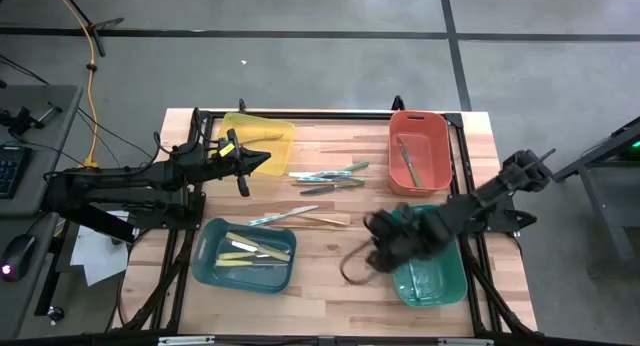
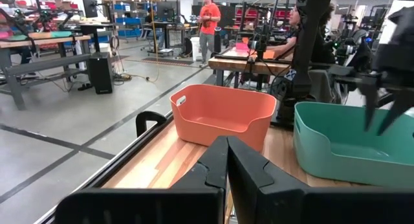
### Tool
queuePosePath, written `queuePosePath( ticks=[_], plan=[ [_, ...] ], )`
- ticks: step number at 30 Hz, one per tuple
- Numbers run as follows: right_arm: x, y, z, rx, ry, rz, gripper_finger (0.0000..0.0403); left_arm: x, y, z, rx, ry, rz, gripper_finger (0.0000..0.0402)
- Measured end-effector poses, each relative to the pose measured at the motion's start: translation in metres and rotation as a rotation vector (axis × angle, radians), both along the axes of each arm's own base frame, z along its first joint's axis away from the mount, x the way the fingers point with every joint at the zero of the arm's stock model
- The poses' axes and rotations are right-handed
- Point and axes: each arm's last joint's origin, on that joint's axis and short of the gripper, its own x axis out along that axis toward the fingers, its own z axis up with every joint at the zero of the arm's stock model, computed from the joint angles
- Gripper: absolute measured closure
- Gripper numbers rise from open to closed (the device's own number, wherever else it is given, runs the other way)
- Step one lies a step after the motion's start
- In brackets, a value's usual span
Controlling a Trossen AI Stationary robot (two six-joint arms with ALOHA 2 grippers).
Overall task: Sort silverware by color (type)
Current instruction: Put the gold knife into the yellow bin
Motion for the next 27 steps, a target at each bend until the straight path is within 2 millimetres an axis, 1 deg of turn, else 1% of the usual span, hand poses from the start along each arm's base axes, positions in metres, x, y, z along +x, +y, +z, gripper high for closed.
queuePosePath(
  ticks=[2,6,9,13,18,22,24,27],
  plan=[
    [0.013,-0.017,-0.003,-0.038,-0.016,0.031,0.0345,0.0,0.0,0.0,0.0,0.0,0.0,0.0402],
    [0.034,-0.057,-0.015,-0.096,-0.032,0.088,0.0345,0.0,0.0,0.0,0.0,0.001,0.0,0.0401],
    [0.046,-0.09,-0.028,-0.093,-0.054,0.134,0.0345,0.0,0.0,-0.001,-0.002,0.006,0.0,0.0402],
    [0.057,-0.128,-0.041,-0.116,-0.142,0.196,0.0345,0.0,0.0,-0.001,-0.003,0.014,0.0,0.0401],
    [0.06,-0.161,-0.062,-0.181,-0.29,0.243,0.0345,0.0,0.0,-0.002,-0.004,0.017,0.0,0.0401],
    [0.054,-0.178,-0.083,-0.217,-0.507,0.276,0.0345,0.0,0.0,-0.002,-0.004,0.016,0.0,0.0401],
    [0.049,-0.185,-0.087,-0.246,-0.633,0.294,0.0345,0.0,0.0,-0.002,-0.004,0.016,0.0,0.0401],
    [0.042,-0.193,-0.082,-0.303,-0.836,0.327,0.0345,0.0,0.0,-0.002,0.006,0.019,0.0,0.0401]
  ],
)
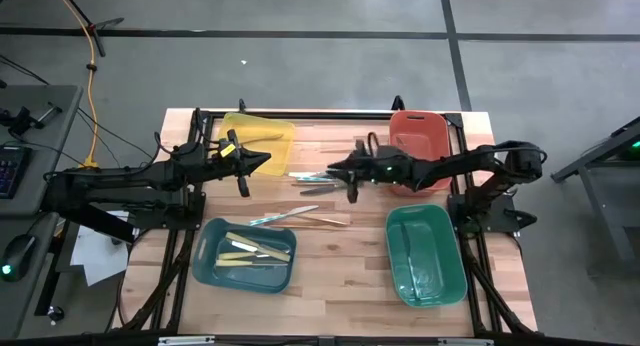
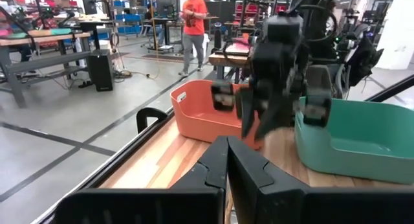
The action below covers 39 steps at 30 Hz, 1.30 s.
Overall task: Sort silverware by color (type)
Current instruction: Put the gold knife into the yellow bin
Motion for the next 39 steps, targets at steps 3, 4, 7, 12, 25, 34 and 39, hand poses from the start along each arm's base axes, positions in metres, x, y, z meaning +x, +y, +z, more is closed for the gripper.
queuePosePath(
  ticks=[3,4,7,12,25,34,39],
  plan=[
    [-0.002,-0.002,0.012,-0.05,-0.152,0.032,0.0345,0.0,0.0,0.0,0.03,0.01,-0.001,0.0401],
    [-0.001,-0.002,0.016,-0.067,-0.184,0.044,0.0345,0.001,0.0,0.0,0.034,0.013,-0.001,0.0402],
    [0.003,0.002,0.026,-0.114,-0.227,0.087,0.0345,0.003,0.001,-0.003,0.038,0.031,-0.002,0.0401],
    [0.007,0.011,0.029,-0.158,-0.221,0.117,0.0345,0.01,0.002,-0.01,0.028,0.079,-0.003,0.0402],
    [0.007,0.013,0.028,-0.164,-0.216,0.121,0.0345,0.018,0.003,-0.009,0.034,0.038,-0.031,0.0401],
    [0.007,0.013,0.028,-0.163,-0.211,0.121,0.0345,0.018,0.003,-0.01,-0.002,0.043,-0.032,0.0402],
    [0.008,0.013,0.026,-0.16,-0.196,0.122,0.0345,0.018,0.003,-0.01,0.0,0.035,-0.032,0.0402]
  ],
)
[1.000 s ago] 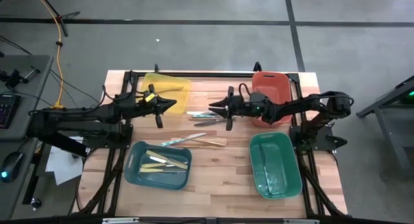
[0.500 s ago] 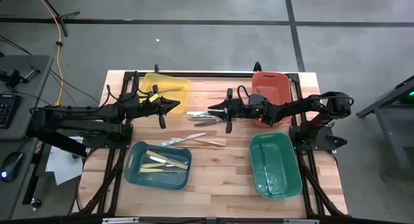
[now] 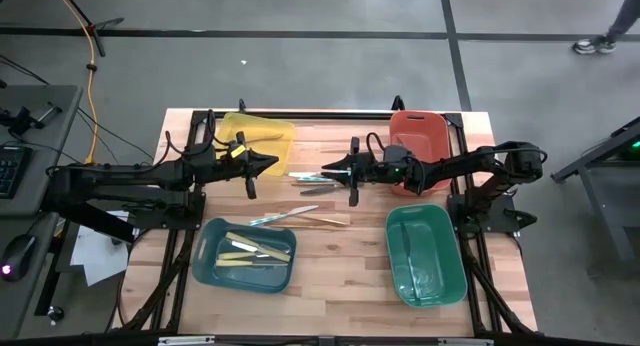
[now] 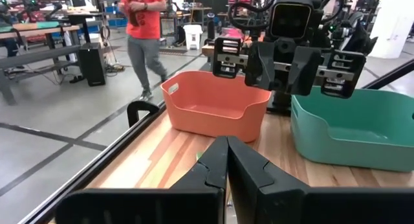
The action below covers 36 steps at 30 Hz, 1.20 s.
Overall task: Sort silverware by color (type)
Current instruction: Put the gold knife into the yellow bin
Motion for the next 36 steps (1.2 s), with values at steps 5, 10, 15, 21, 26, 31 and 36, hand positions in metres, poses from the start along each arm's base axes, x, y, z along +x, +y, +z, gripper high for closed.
queuePosePath(
  ticks=[5,10,15,21,26,31,36],
  plan=[
    [0.0,0.0,-0.001,0.002,0.012,0.0,0.0345,0.0,0.0,0.0,0.008,-0.003,0.0,0.0401],
    [0.0,0.0,-0.002,0.004,0.021,0.0,0.0345,0.004,0.001,-0.003,0.004,0.017,0.0,0.0401],
    [0.0,0.0,-0.001,0.021,0.015,-0.002,0.0345,0.016,0.003,-0.011,-0.013,0.03,-0.001,0.0401],
    [0.0,0.0,0.003,0.016,-0.029,-0.01,0.0345,0.04,0.008,-0.034,-0.035,0.133,-0.003,0.0389],
    [-0.001,0.0,0.007,0.01,-0.069,-0.01,0.0345,0.068,0.012,-0.048,-0.059,0.242,-0.01,0.0359],
    [-0.001,0.0,0.007,0.01,-0.069,-0.01,0.0345,0.096,0.015,-0.072,-0.081,0.359,-0.057,0.0328],
    [-0.001,0.0,0.007,0.009,-0.076,-0.01,0.0345,0.12,0.019,-0.09,-0.066,0.458,-0.073,0.0311]
  ],
)
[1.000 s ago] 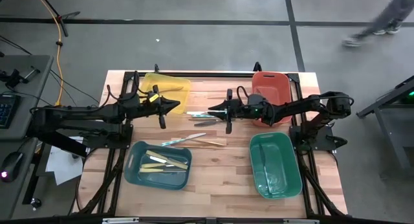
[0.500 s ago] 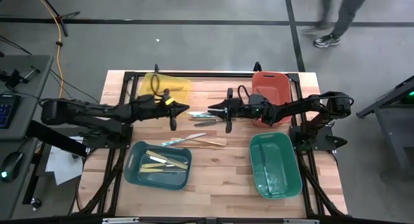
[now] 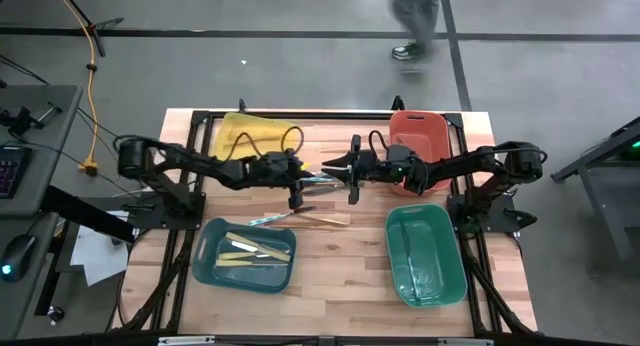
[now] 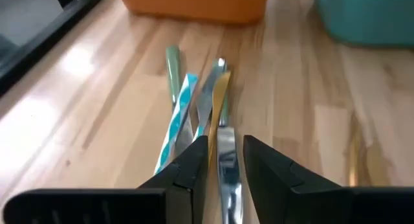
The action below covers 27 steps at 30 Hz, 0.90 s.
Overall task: Sort silverware by color (type)
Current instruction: Put the gold knife into the yellow bin
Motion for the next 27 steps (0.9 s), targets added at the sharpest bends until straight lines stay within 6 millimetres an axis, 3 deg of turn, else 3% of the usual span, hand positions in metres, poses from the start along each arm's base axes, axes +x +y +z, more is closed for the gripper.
queuePosePath(
  ticks=[10,19,27],
  plan=[
    [0.0,0.0,0.0,0.0,0.0,0.0,0.0345,0.025,0.007,-0.029,-0.041,0.172,0.019,0.031],
    [0.0,0.0,0.0,0.0,0.003,0.0,0.0345,0.029,0.02,-0.043,-0.04,0.214,0.058,0.0311],
    [0.0,0.0,-0.001,0.001,0.009,0.0,0.0345,0.028,0.018,-0.046,-0.02,0.249,0.013,0.0312]
  ],
)
